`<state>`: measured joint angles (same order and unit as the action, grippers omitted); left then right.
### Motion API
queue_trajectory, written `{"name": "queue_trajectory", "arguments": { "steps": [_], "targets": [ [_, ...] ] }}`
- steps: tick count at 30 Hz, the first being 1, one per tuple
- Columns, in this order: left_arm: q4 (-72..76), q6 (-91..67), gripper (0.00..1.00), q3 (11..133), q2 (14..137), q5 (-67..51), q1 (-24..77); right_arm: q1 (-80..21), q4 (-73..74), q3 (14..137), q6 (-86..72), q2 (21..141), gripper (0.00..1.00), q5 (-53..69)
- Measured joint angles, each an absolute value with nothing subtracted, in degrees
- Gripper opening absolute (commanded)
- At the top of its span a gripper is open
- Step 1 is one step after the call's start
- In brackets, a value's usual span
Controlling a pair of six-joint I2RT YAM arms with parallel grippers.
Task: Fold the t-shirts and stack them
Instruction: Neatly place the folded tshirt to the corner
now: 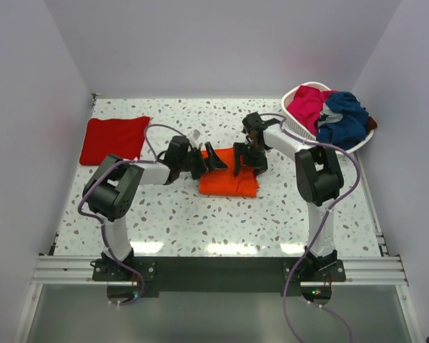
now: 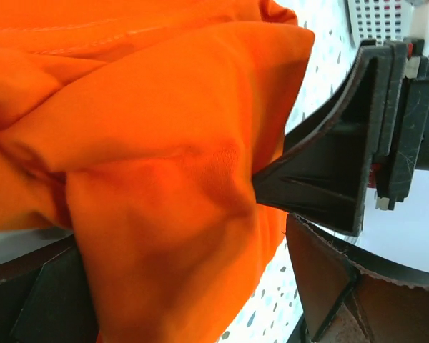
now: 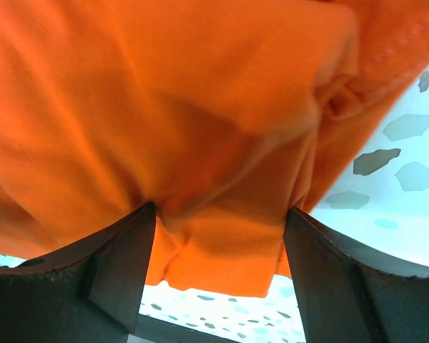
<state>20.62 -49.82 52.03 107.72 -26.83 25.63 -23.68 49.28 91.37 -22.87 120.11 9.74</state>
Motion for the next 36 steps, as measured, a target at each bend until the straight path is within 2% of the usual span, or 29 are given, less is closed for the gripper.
{"name": "queue_trajectory", "arguments": {
  "steps": [1, 3, 4, 6, 7, 9, 10, 12, 13, 26, 36],
  "targets": [
    [20.6, -50.0, 1.0, 52.8, 108.3, -26.8, 26.5, -23.7, 49.3, 91.2, -22.9, 120.1, 0.74, 9.7],
    [20.4, -50.2, 0.93, 54.1, 109.2, -26.6, 27.8, -23.7, 49.3, 90.9, -22.9, 120.1, 0.74, 9.7],
    [20.0, -50.2, 0.82, 54.7, 109.6, -26.4, 28.3, -23.6, 49.3, 90.7, -22.9, 120.1, 0.74, 9.7],
    [19.1, -50.4, 0.66, 55.5, 110.5, -25.9, 28.8, -23.6, 49.3, 90.5, -22.9, 120.1, 0.74, 9.7],
    [18.6, -50.6, 0.47, 55.9, 110.9, -25.4, 28.9, -23.6, 49.3, 90.5, -22.9, 120.1, 0.74, 9.7],
    [16.2, -50.3, 0.32, 56.4, 111.6, -23.8, 29.0, -23.6, 49.3, 90.5, -22.9, 120.1, 0.74, 9.8],
    [15.5, -50.4, 0.21, 56.4, 112.0, -23.7, 28.9, -23.6, 49.3, 90.4, -22.9, 120.1, 0.74, 9.8],
    [13.6, -50.2, 0.11, 57.0, 112.1, -22.7, 28.9, -23.6, 49.3, 90.4, -22.9, 120.1, 0.74, 9.8],
    [12.6, -50.0, 0.02, 57.5, 112.1, -22.3, 29.0, -23.6, 49.3, 90.4, -22.9, 120.1, 0.74, 9.8],
    [-7.6, -40.2, 0.0, 69.8, 112.7, -14.0, 29.7, -23.2, 50.3, 90.4, -22.1, 118.2, 0.89, 10.2],
    [-21.3, -27.6, 0.0, 77.1, 111.6, -8.3, 27.2, -19.3, 50.7, 87.9, -21.9, 104.4, 0.91, 13.5]
  ]
}}
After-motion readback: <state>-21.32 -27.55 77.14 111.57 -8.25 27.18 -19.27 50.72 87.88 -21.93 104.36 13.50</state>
